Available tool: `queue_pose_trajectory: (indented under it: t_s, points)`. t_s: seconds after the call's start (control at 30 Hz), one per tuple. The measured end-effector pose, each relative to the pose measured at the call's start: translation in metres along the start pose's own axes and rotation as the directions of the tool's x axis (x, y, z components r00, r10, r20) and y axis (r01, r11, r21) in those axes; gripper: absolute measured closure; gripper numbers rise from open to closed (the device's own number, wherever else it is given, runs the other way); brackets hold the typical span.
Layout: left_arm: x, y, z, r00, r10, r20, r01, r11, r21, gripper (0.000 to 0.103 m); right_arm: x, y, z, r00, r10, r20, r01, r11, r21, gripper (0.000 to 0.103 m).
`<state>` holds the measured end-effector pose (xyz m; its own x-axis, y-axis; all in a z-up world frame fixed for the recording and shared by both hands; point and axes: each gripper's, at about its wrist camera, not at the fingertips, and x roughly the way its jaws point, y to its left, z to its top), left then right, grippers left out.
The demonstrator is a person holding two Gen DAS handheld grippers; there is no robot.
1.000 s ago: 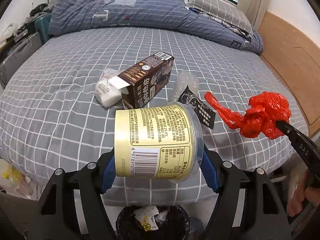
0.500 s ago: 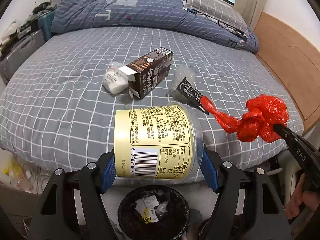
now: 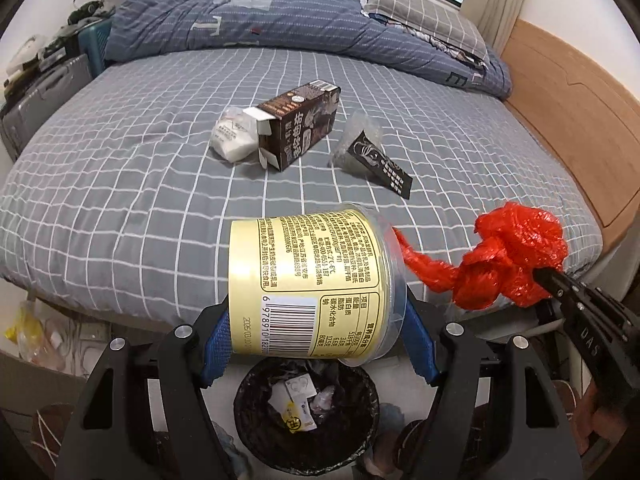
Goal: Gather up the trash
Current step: 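Carry the yellow cup and red bag with both tools over the bin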
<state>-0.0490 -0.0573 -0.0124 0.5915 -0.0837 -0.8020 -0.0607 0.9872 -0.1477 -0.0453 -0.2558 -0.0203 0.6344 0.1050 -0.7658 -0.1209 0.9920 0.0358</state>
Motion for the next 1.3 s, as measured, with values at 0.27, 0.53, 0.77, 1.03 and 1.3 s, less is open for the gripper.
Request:
queue_pose_trajectory:
  t_s: [0.27, 0.53, 0.77, 1.03, 1.3]
  points:
    - [-0.004, -0.001, -0.026, 1.000, 0.014, -0.022, -0.014, 1.000, 0.022, 0.034, -0.004, 0.013, -0.031, 0.999, 0.009, -0.042, -0.010, 1.000, -0.017, 0.100]
    - [-0.004, 0.003, -0.055, 0.998, 0.020, -0.063, -0.018, 0.999, 0.031, 0.034, -0.012, 0.021, -0.059, 0.997, 0.013, -0.078, -0.016, 0.999, -0.042, 0.100]
    - [-0.001, 0.013, -0.080, 0.995, 0.016, -0.101, -0.014, 1.000, 0.015, 0.034, -0.013, 0.023, -0.079, 0.994, 0.011, -0.108, -0.017, 0.999, -0.051, 0.100]
    - [0.015, 0.021, -0.107, 0.989, 0.013, -0.148, -0.013, 1.000, -0.001, 0.034, 0.000, 0.023, -0.101, 0.987, 0.018, -0.158, -0.025, 0.999, -0.046, 0.100]
    - [0.038, 0.027, -0.129, 0.982, 0.007, -0.190, -0.010, 1.000, -0.011, 0.034, 0.027, 0.024, -0.125, 0.975, 0.009, -0.224, -0.018, 0.999, -0.040, 0.100]
